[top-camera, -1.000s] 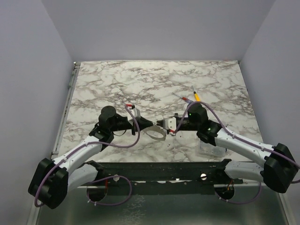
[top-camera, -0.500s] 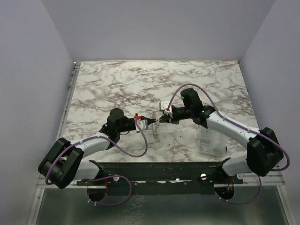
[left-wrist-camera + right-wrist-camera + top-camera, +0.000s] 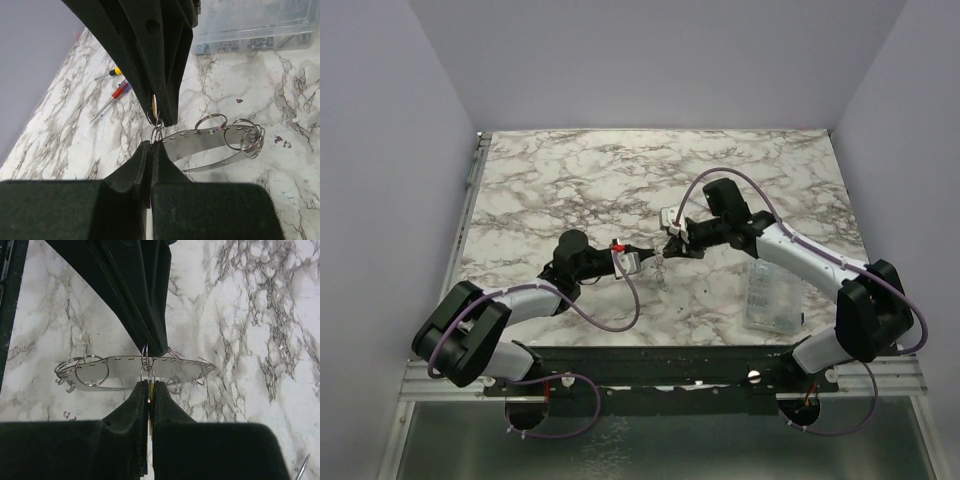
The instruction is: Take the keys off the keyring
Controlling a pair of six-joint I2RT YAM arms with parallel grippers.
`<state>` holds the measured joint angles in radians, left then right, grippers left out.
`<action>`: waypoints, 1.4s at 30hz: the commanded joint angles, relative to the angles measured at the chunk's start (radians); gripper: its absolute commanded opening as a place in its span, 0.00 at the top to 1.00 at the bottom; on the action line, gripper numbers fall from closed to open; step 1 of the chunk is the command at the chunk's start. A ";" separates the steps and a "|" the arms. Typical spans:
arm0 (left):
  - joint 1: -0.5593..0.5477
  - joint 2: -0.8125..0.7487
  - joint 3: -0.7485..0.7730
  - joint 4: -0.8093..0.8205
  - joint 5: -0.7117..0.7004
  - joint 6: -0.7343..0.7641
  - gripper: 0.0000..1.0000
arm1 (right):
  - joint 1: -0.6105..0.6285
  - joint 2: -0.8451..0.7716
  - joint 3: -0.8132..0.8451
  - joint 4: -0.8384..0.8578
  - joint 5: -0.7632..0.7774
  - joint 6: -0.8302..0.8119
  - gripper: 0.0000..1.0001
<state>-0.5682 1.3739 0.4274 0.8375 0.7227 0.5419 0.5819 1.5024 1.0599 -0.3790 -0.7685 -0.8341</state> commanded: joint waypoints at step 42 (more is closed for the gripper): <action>0.074 -0.107 0.305 -0.978 0.179 -0.258 0.57 | 0.038 0.041 -0.223 0.370 -0.257 0.245 0.99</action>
<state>-0.5026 1.1755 0.6838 -0.0212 0.7624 0.4946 0.6132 1.5299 0.8551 -0.0391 -0.9852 -0.6113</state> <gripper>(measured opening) 0.448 0.058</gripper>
